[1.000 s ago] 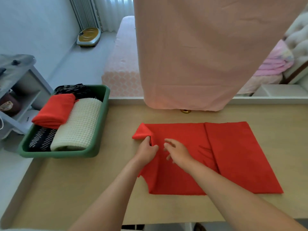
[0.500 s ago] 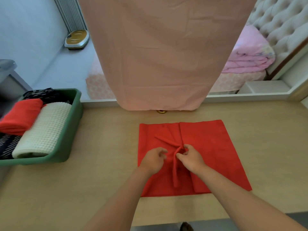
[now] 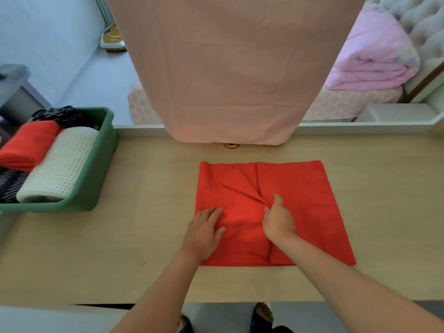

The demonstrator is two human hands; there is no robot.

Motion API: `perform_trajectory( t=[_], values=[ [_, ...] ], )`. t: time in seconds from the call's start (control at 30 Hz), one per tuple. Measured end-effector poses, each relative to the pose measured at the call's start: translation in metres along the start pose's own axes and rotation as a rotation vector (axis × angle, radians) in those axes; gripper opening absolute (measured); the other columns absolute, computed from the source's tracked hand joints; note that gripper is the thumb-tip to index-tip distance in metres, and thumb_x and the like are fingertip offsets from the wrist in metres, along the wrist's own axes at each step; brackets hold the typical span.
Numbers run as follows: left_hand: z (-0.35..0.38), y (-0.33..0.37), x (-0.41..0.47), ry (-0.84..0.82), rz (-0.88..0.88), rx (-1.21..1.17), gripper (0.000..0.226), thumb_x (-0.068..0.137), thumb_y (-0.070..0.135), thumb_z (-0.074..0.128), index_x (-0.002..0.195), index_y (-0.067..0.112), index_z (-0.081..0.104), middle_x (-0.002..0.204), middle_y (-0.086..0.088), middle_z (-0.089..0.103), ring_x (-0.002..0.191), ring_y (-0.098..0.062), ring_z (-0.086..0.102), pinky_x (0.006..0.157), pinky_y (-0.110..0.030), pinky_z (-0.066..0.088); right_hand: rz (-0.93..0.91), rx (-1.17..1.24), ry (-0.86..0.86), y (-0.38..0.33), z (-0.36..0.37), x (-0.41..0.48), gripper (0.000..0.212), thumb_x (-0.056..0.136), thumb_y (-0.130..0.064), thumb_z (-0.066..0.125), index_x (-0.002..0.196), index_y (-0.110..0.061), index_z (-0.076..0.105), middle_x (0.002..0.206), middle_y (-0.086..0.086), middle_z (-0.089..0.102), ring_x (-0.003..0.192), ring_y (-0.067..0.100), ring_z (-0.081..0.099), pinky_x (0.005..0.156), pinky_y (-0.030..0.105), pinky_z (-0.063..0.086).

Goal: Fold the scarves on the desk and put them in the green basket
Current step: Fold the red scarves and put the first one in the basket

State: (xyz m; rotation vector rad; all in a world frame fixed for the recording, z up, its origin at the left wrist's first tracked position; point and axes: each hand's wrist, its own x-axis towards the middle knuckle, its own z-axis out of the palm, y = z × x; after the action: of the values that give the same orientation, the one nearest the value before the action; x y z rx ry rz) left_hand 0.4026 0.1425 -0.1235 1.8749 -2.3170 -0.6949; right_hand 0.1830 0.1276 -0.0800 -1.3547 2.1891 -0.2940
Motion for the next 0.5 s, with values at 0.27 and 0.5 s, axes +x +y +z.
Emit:
perform_trajectory(
  t=[0.27, 0.5],
  values=[
    [0.006, -0.002, -0.037, -0.077, 0.105, 0.171, 0.116, 0.061, 0.065, 0.061, 0.154, 0.042, -0.004, 0.164, 0.001, -0.003, 0.151, -0.022, -0.006, 0.121, -0.048, 0.009, -0.083, -0.074, -0.103, 0.019, 0.007, -0.036, 0.084, 0.089, -0.043, 0.061, 0.155, -0.02, 0.014, 0.117, 0.015, 0.067, 0.112, 0.034, 0.063, 0.088, 0.036, 0.048],
    [0.0, -0.016, -0.049, -0.184, 0.157, 0.12, 0.098, 0.076, 0.04, 0.061, 0.151, 0.048, -0.002, 0.164, 0.001, 0.009, 0.151, -0.02, 0.008, 0.12, -0.035, 0.015, -0.077, 0.226, -0.006, 0.015, 0.0, -0.038, 0.057, 0.099, -0.017, 0.052, 0.151, -0.018, 0.028, 0.124, 0.019, 0.063, 0.114, 0.036, 0.06, 0.091, 0.035, 0.044]
  ],
)
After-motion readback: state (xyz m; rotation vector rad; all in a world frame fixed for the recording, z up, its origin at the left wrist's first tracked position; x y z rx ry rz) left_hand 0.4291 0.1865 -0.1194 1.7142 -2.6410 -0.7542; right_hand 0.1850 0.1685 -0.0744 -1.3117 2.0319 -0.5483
